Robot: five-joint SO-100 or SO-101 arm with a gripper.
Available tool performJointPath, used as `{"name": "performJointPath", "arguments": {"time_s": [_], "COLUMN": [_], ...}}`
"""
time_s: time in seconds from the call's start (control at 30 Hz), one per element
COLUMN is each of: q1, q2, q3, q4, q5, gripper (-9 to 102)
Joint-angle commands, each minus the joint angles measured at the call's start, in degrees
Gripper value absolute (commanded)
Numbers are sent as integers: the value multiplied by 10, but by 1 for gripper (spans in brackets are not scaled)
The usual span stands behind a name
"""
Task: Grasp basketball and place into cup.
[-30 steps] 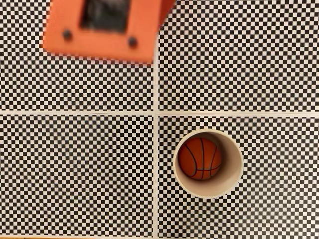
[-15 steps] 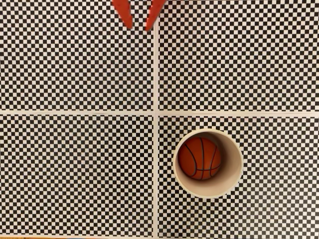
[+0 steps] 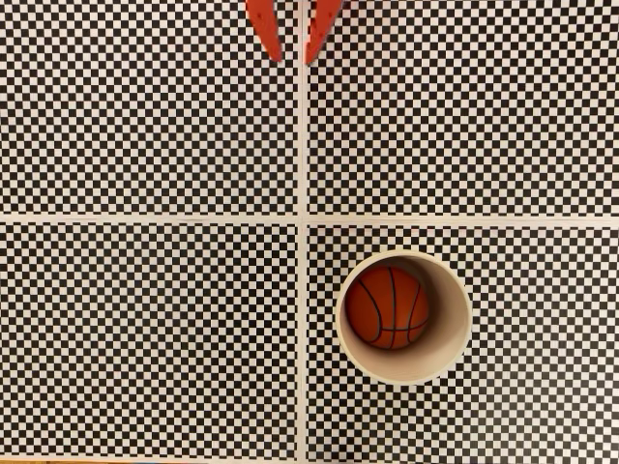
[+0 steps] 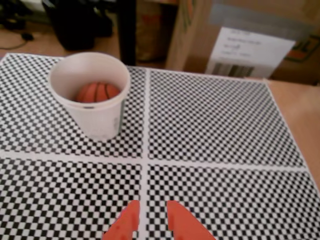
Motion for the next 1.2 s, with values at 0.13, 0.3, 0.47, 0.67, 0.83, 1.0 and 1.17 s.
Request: {"name": "performJointPath", "arguments": {"time_s": [0.13, 0.3, 0.47, 0.67, 0.83, 1.0, 1.17], "q1": [-12, -24, -34, -56, -62, -55, -57], "q2": [65, 65, 65, 65, 65, 65, 65], "q3": [61, 70, 109, 205, 276, 317, 373], "q4": [-31, -33, -60, -202, -276, -276, -287], "q5": [-1, 14, 30, 39, 47, 47, 65], "gripper": [0, 0, 0, 0, 0, 0, 0]}}
